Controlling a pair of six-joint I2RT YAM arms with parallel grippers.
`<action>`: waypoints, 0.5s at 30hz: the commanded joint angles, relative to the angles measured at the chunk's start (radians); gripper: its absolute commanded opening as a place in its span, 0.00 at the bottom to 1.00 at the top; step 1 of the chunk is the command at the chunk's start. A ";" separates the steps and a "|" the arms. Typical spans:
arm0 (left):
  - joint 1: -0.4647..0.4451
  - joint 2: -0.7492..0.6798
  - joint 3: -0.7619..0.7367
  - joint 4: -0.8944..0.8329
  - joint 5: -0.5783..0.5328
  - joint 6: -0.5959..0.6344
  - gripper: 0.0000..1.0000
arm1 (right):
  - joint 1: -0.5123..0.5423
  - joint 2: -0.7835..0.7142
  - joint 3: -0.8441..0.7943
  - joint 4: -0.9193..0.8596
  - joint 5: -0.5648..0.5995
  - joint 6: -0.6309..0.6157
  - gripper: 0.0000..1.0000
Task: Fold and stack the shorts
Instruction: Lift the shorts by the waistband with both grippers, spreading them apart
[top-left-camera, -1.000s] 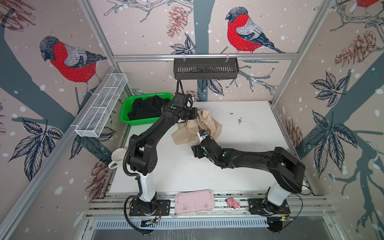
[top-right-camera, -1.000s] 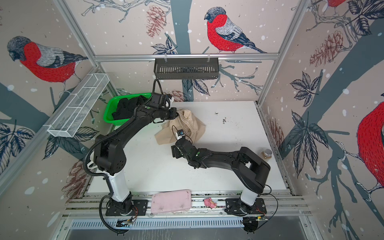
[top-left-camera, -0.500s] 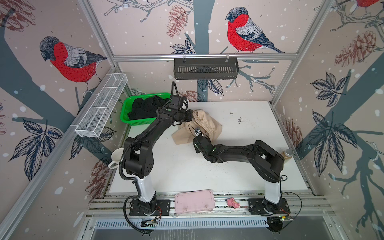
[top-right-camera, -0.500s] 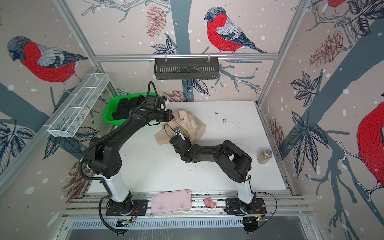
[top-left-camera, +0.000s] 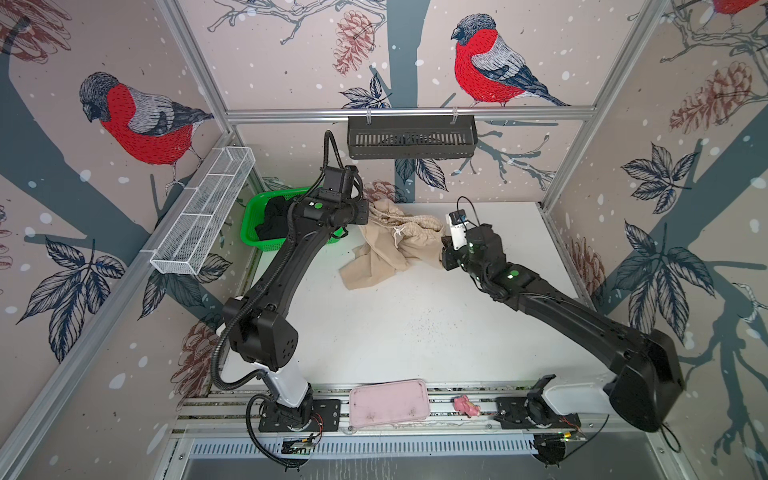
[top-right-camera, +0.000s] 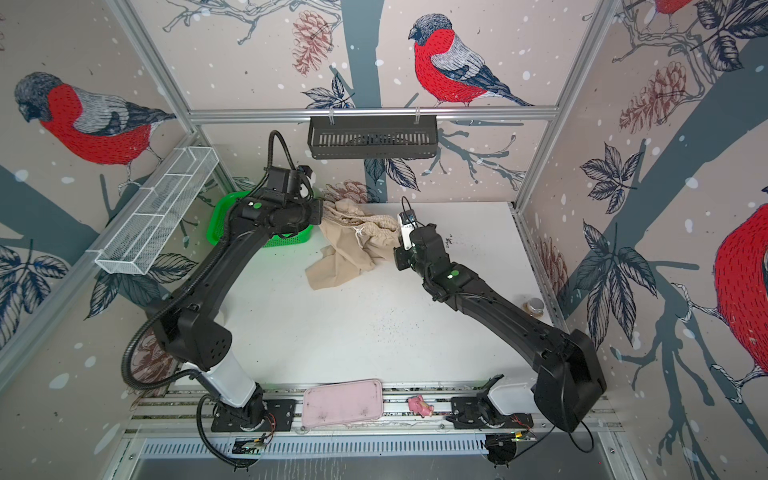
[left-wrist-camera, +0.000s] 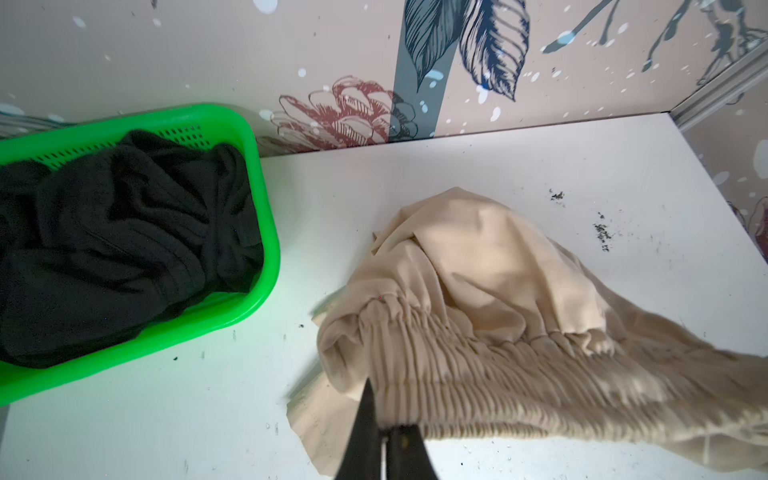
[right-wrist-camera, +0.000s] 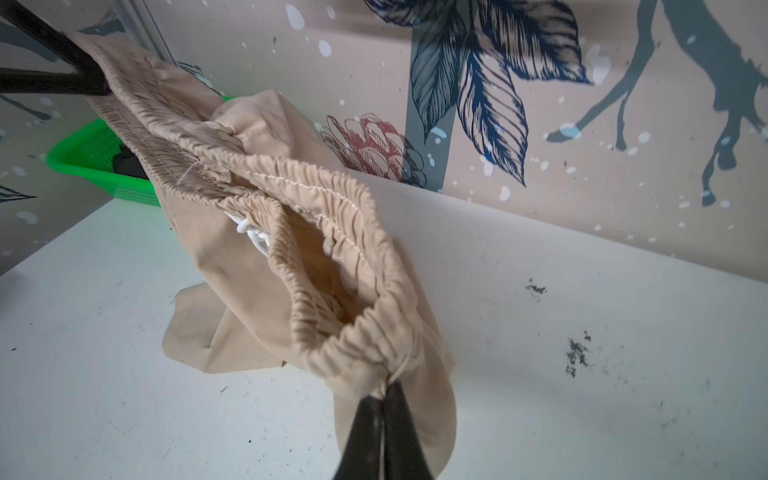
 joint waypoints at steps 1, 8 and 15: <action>0.002 -0.071 0.038 -0.018 0.000 0.086 0.00 | -0.043 -0.056 0.065 -0.109 -0.111 -0.117 0.02; 0.004 -0.189 0.210 -0.081 0.144 0.157 0.00 | -0.121 -0.199 0.246 -0.171 -0.316 -0.178 0.01; 0.004 -0.186 0.507 -0.303 0.289 0.167 0.00 | -0.120 -0.243 0.468 -0.350 -0.510 -0.220 0.01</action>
